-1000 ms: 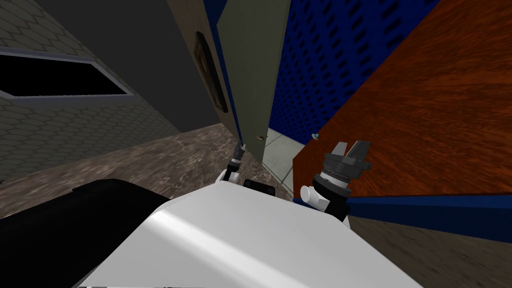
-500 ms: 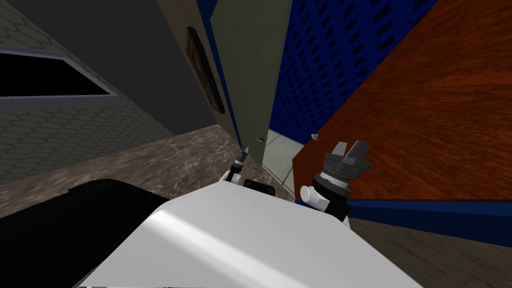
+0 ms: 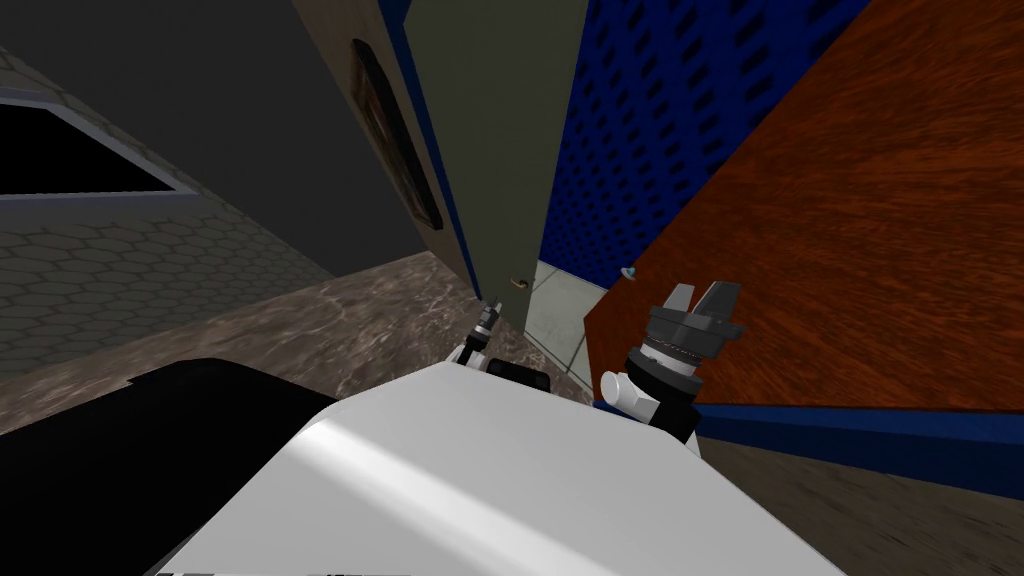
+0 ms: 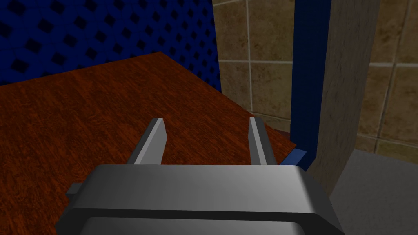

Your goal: Push the door open

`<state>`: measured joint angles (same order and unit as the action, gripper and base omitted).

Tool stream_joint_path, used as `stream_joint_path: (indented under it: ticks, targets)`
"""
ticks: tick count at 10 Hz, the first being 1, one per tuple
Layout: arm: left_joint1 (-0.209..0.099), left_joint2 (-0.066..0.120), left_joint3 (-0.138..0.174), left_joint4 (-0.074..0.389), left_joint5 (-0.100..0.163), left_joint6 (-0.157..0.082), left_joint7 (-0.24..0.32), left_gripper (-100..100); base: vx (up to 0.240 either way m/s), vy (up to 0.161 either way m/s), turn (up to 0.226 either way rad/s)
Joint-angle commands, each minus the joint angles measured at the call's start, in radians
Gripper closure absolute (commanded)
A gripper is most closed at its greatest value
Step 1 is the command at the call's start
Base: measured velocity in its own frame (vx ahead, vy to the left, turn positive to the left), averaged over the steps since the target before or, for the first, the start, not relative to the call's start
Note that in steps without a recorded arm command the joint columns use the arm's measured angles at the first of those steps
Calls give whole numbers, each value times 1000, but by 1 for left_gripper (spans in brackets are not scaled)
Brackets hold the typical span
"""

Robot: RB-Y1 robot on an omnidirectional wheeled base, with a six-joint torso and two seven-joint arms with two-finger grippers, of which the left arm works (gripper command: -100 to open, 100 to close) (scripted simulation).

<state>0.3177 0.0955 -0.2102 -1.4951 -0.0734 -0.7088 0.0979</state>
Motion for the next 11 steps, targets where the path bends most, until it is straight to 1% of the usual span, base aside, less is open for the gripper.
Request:
stream_joint_path:
  ticks: [1,8,9,10,11]
  targets:
    - [-17,5,-9,38,0,4,4,-100,61,88,-88]
    - [-63,7,-57,204,-7,-10,5,-100,73,86,-88]
    - [-76,6,-69,248,-9,-13,6,-100,77,128,-119]
    - [-81,6,-75,268,-10,-15,6,-100,90,124,-106]
    - [-92,6,-86,306,-11,-18,6,-100,129,117,-114]
